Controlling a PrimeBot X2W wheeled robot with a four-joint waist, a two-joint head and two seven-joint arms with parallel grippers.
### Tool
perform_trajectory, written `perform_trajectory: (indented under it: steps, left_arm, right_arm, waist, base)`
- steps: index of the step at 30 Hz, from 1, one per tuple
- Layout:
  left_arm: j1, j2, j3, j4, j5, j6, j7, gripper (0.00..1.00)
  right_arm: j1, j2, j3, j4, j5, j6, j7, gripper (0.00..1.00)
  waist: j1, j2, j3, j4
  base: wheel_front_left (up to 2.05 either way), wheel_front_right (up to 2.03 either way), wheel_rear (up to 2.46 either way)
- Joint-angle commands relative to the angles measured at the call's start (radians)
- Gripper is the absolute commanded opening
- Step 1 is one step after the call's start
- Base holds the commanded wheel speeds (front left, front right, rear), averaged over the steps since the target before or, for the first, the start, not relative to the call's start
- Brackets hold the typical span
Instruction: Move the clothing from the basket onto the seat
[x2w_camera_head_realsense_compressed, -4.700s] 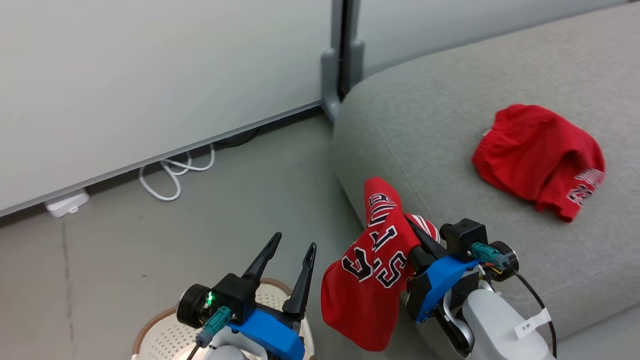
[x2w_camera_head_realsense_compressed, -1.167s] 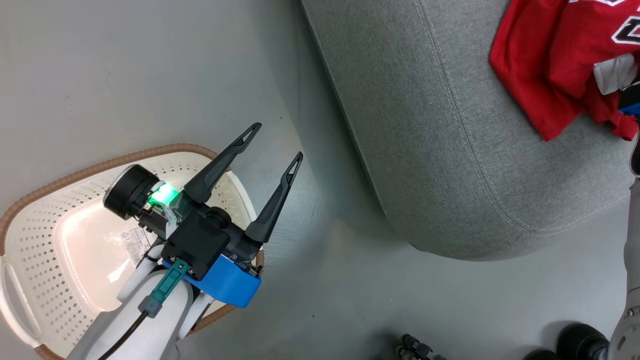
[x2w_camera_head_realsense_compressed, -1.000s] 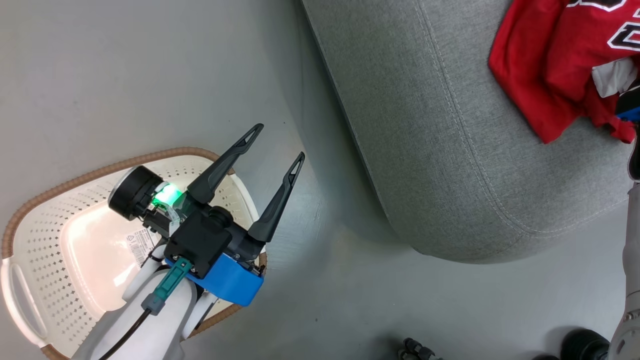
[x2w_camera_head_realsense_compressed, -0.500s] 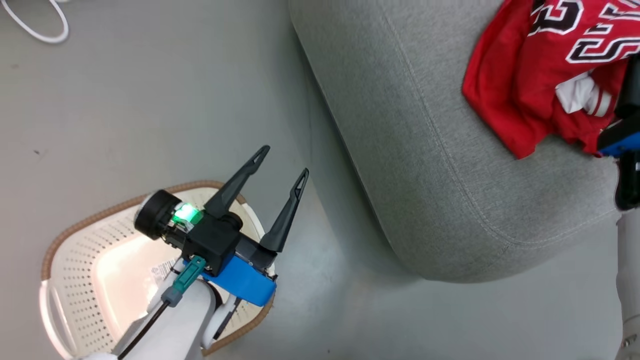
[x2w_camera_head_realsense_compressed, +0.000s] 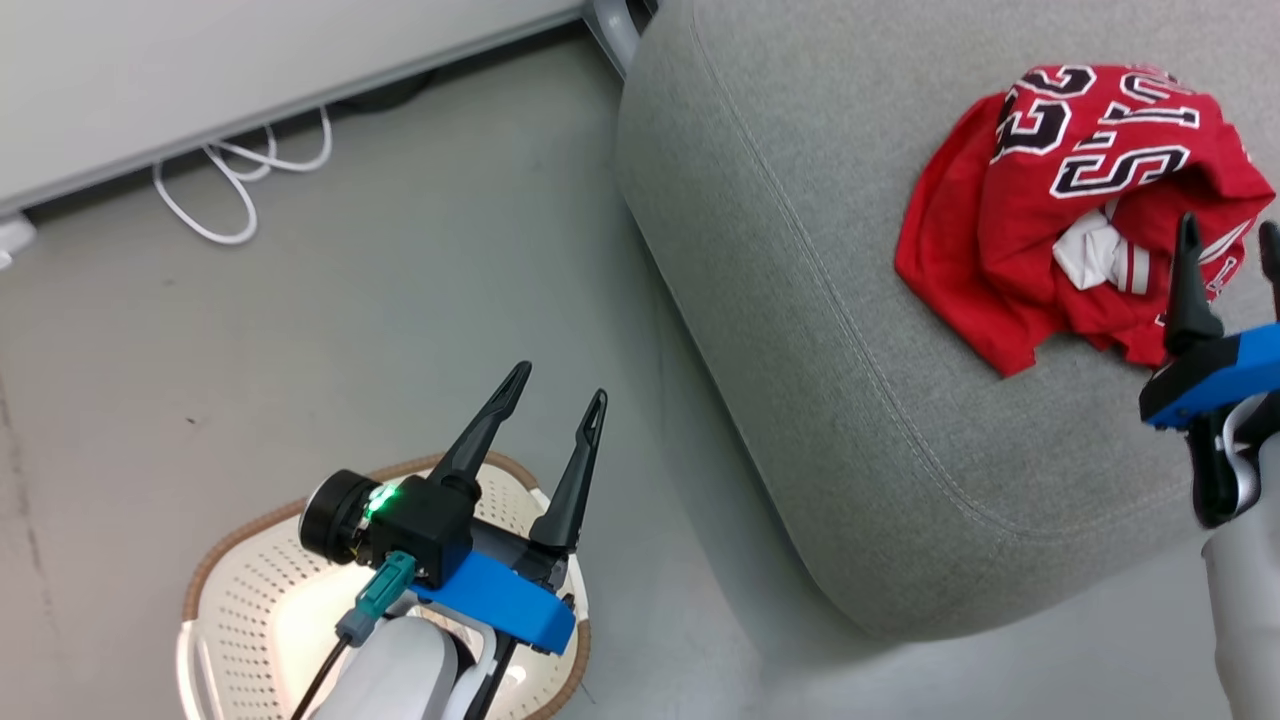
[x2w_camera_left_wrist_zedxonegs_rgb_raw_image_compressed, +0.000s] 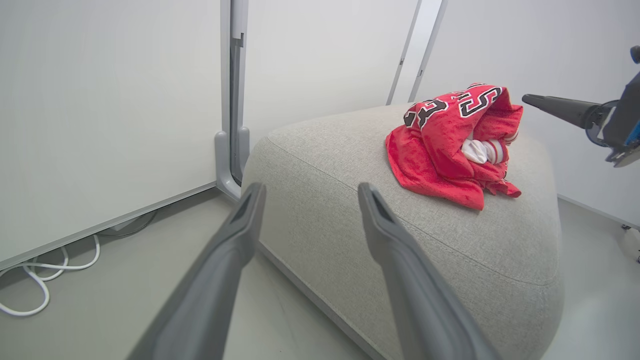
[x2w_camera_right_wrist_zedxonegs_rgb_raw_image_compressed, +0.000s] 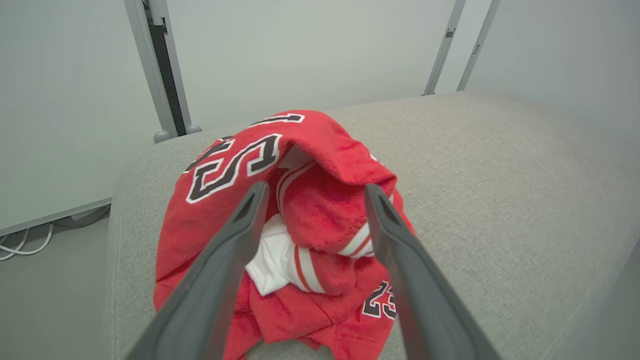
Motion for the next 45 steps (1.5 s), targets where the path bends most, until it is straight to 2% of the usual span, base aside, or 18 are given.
perform_trajectory:
  steps: [1,8,16,25,37,45]
  left_arm:
    - [0.014,-0.003,0.008,0.001,0.007,-0.004,-0.005,1.0]
    - [0.071,-0.048,0.064,0.032,0.022,-0.01,-0.005,1.0]
    - [0.103,-0.077,0.106,0.085,0.022,-0.019,-0.005,1.0]
    - [0.145,-0.092,0.17,0.103,0.028,-0.022,-0.005,1.0]
    - [0.187,-0.101,0.264,0.113,0.025,-0.024,-0.005,1.0]
    - [0.204,-0.102,0.311,0.119,0.028,-0.024,-0.005,1.0]
  right_arm:
    - [0.021,-0.005,0.006,-0.008,0.005,0.001,-0.003,1.0]
    - [0.135,-0.011,0.06,-0.095,0.037,0.001,-0.003,1.0]
    - [0.277,0.0,0.078,-0.22,0.057,0.001,-0.003,1.0]
    - [0.384,0.031,0.105,-0.328,0.06,0.001,0.012,1.0]
    - [0.553,0.092,0.078,-0.512,0.02,0.001,0.045,1.0]
    - [0.64,0.14,0.058,-0.592,0.026,0.001,0.053,1.0]
  waist:
    - [0.0002,0.0,-0.032,0.017]
    - [0.0002,0.0,-0.119,0.064]
    - [0.0002,0.0,-0.184,0.132]
    - [0.0002,0.0,-0.233,0.183]
    - [0.0002,0.0,-0.287,0.294]
    - [0.0002,0.0,-0.307,0.38]
  base:
    - [0.0,0.0,0.0]
    - [0.0,0.0,0.0]
    - [0.0,0.0,0.0]
    - [0.0,0.0,0.0]
    - [0.0,0.0,0.0]
    - [0.0,0.0,0.0]
